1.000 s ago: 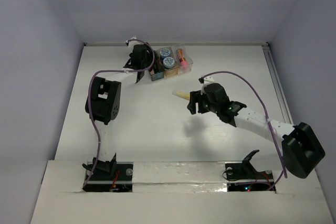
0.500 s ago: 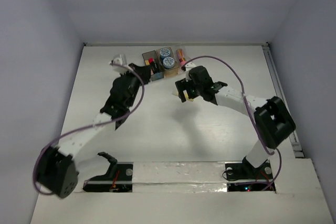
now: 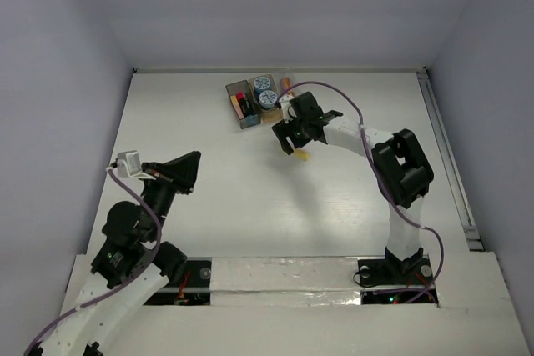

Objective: Sort the stationery into containers
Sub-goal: Pick up the pen from the center of the board.

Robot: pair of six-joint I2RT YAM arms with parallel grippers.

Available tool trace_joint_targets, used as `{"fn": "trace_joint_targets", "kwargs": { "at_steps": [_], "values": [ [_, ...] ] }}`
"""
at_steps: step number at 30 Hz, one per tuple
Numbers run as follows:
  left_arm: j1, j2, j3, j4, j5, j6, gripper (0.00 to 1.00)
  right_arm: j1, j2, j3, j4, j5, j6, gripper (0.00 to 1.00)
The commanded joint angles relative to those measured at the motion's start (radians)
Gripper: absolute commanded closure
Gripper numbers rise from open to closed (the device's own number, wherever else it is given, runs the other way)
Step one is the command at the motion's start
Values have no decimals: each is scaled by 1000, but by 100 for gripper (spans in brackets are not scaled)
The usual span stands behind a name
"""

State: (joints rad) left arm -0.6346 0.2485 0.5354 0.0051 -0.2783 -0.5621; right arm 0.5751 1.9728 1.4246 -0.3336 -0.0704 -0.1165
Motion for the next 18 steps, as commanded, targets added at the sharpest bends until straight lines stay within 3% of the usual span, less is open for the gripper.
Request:
{"fn": "trace_joint_targets", "kwargs": {
  "at_steps": [1, 5, 9, 13, 14, 18],
  "values": [
    [-8, -52, 70, -152, 34, 27, 91, -3, 26, 53, -58, -65, -26, 23],
    [-8, -41, 191, -293, 7, 85, 79, -12, 61, 56, -44, -88, 3, 30],
    [-8, -54, 221, -353, -51, 134, 76, -12, 92, 63, -53, -140, 20, 36],
    [-8, -84, 198, -338, -52, 142, 74, -12, 87, 43, -44, -131, 47, 61],
    [-8, -87, 195, -330, -47, 146, 74, -12, 86, 30, -36, -126, 55, 71],
    [-8, -84, 192, -329, -48, 151, 73, 11, 77, 23, -21, -85, 64, 86]
  ]
}}
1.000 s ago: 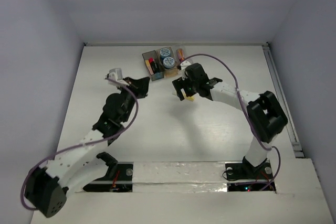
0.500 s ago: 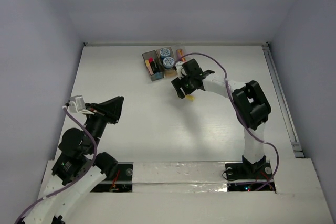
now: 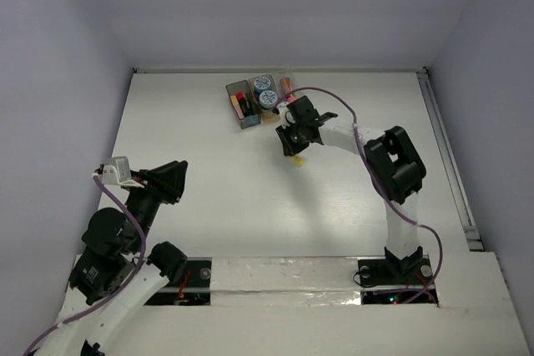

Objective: Sort the stationery into containers
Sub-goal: Pick up the pen from the center of the board.

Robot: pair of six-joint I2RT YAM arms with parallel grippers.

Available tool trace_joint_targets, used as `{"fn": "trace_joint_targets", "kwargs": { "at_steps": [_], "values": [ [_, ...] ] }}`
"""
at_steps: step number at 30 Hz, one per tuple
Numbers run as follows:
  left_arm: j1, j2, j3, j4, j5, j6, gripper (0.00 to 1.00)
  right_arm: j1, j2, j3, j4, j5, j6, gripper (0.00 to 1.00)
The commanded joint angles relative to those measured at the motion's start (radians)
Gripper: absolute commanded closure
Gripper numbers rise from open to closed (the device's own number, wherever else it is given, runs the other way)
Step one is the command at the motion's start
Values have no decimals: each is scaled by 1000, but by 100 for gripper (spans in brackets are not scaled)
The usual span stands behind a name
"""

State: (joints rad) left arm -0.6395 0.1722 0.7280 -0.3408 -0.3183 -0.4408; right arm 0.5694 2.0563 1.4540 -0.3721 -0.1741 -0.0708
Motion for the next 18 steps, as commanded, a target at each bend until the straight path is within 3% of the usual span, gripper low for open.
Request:
{"fn": "trace_joint_targets", "kwargs": {
  "at_steps": [1, 7, 14, 18],
  "values": [
    [-3, -5, -2, 19, -7, 30, 73, 27, -12, -6, 18, 45, 9, 89],
    [-3, -11, -10, 25, -1, 30, 72, 86, -53, 17, 82, 125, 69, 98],
    [17, -7, -22, 40, 25, 28, 69, 95, -125, 74, 212, 9, 224, 100],
    [61, 18, -33, 59, 83, 33, 66, 95, -50, 192, 294, -57, 314, 99]
  ]
}}
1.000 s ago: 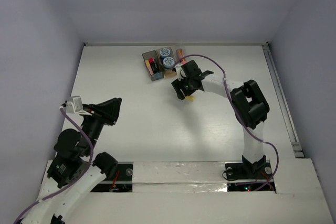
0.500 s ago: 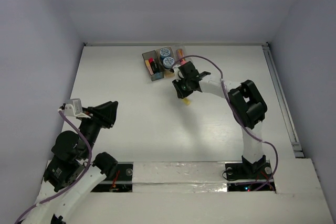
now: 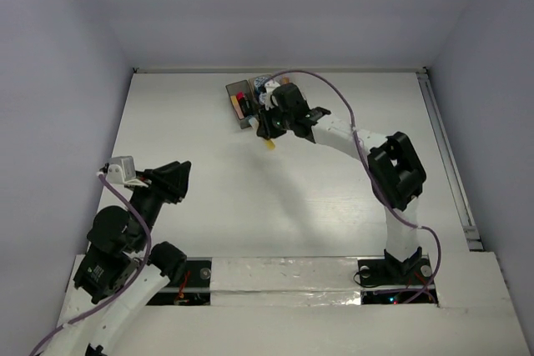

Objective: Sort the stationery into containers
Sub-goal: Pick up the pen from the center of the board, then place the pen in the storage box.

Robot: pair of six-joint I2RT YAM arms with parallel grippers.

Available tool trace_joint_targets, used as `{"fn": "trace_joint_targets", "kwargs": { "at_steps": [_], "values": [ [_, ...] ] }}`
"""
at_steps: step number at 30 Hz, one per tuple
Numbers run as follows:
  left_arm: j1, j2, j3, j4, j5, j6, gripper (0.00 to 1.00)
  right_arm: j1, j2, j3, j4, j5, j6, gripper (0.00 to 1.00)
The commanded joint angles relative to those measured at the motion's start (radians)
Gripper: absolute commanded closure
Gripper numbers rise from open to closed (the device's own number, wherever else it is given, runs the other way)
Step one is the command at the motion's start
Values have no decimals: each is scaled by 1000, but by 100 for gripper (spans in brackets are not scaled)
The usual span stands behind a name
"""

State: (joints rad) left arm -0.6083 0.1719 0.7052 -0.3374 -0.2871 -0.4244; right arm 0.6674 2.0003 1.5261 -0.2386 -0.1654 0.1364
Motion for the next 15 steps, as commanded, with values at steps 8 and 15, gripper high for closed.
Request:
{"fn": "trace_joint_targets", "kwargs": {
  "at_steps": [8, 15],
  "values": [
    [174, 44, -33, 109, 183, 49, 63, -3, 234, 468, 269, 18, 183, 98],
    [251, 66, -39, 130, 269, 65, 61, -3, 449, 753, 205, 92, 163, 96]
  ]
}}
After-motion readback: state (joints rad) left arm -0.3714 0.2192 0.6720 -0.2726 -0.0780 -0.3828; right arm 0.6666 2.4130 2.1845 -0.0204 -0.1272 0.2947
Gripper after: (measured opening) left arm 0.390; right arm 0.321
